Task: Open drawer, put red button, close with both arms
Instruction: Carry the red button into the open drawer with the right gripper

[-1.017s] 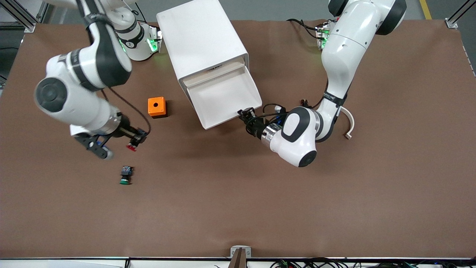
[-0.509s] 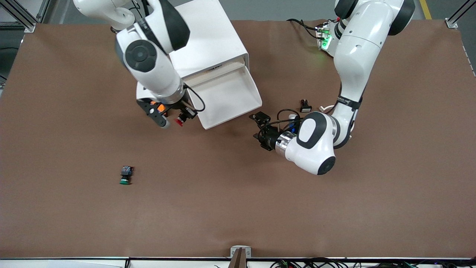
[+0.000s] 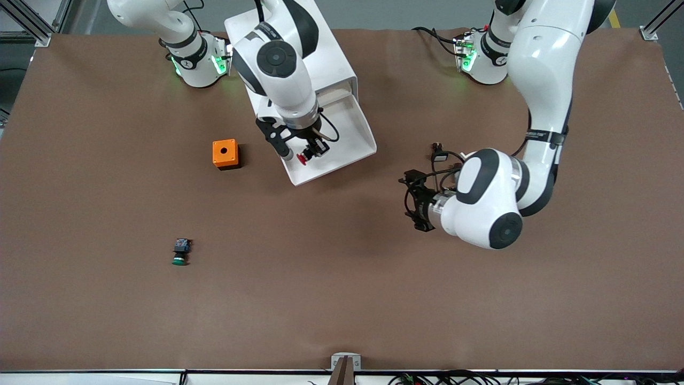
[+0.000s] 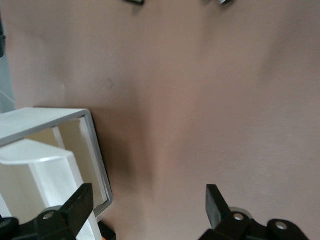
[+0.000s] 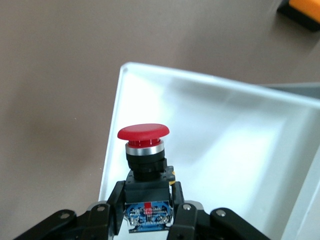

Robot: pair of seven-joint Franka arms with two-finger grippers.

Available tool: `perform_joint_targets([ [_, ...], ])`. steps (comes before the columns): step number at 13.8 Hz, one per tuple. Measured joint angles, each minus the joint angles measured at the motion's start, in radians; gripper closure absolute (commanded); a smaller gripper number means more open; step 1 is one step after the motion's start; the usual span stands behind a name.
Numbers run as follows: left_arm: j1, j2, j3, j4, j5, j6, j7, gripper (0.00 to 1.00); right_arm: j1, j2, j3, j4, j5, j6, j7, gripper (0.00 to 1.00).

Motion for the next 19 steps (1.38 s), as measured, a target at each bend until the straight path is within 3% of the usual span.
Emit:
perform_joint_targets([
  [4,0.091,-0.031,0.019,0.002,0.028,0.000,0.198,0.01,0.031,0.017,-0.001,0.000,0.000,0.012,0.113,1.00],
  [7,0.115,-0.091,0.026,0.004,0.151,-0.004,0.404,0.01,0.056,0.035,-0.001,0.000,0.000,0.053,0.172,0.98],
  [8,0.113,-0.107,0.025,0.004,0.189,-0.006,0.451,0.01,0.063,0.047,-0.001,0.000,0.000,0.070,0.185,0.75],
  [9,0.110,-0.116,0.025,0.004,0.216,-0.008,0.499,0.01,0.068,0.060,-0.001,0.002,0.000,0.080,0.193,0.16],
  [10,0.108,-0.119,0.025,0.004,0.245,-0.008,0.572,0.01,0.071,0.072,-0.001,0.005,0.000,0.085,0.197,0.00],
  [15,0.104,-0.120,0.024,0.000,0.331,-0.008,0.975,0.00,0.067,0.080,-0.014,0.062,-0.003,0.039,0.154,0.00],
  [19,0.090,-0.127,0.016,-0.011,0.343,-0.008,1.281,0.00,-0.032,0.078,-0.031,0.203,-0.003,-0.175,-0.164,0.00],
])
